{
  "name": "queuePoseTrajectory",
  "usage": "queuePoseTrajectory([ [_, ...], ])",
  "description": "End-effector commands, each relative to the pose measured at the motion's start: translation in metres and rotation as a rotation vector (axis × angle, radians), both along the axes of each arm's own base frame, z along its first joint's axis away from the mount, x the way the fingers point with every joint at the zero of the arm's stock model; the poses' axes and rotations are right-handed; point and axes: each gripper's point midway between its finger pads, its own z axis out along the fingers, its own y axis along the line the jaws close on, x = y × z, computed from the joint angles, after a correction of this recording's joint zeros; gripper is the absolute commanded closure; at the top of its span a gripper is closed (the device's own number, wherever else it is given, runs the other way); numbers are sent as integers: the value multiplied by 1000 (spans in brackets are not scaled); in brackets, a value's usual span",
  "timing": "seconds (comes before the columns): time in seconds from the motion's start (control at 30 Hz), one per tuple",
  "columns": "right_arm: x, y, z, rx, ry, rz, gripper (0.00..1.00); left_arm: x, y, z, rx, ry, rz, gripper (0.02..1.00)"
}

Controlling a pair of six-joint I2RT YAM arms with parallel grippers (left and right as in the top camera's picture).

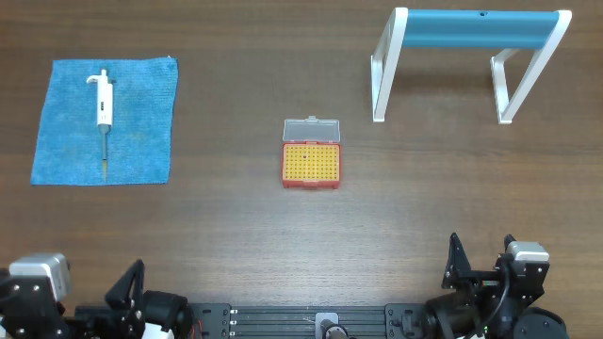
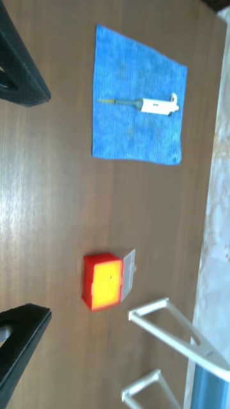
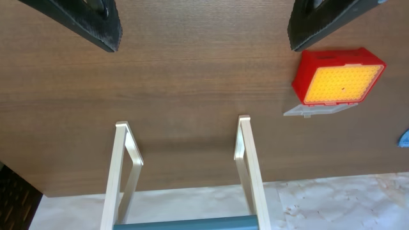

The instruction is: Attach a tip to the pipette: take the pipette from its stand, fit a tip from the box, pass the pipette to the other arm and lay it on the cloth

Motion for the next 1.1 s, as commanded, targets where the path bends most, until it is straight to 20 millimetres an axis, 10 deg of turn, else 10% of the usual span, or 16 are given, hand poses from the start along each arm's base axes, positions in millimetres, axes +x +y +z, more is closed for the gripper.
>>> queuePoseTrajectory([
  [0.03, 1, -2, -1, 2, 3, -13, 159, 62, -2, 15, 226, -309, -65, 23],
  [0.3, 1, -2, -1, 2, 3, -13, 159, 160, 9, -97, 220, -638, 72, 20],
  [0.43, 1, -2, -1, 2, 3, -13, 159, 162, 21, -120, 239, -774, 118, 23],
  [0.63, 1, -2, -1, 2, 3, -13, 159, 172, 12, -196, 60, -514, 106, 23],
  [1.1, 1, -2, -1, 2, 3, -13, 159, 171, 11, -206, 60, -475, 105, 23],
])
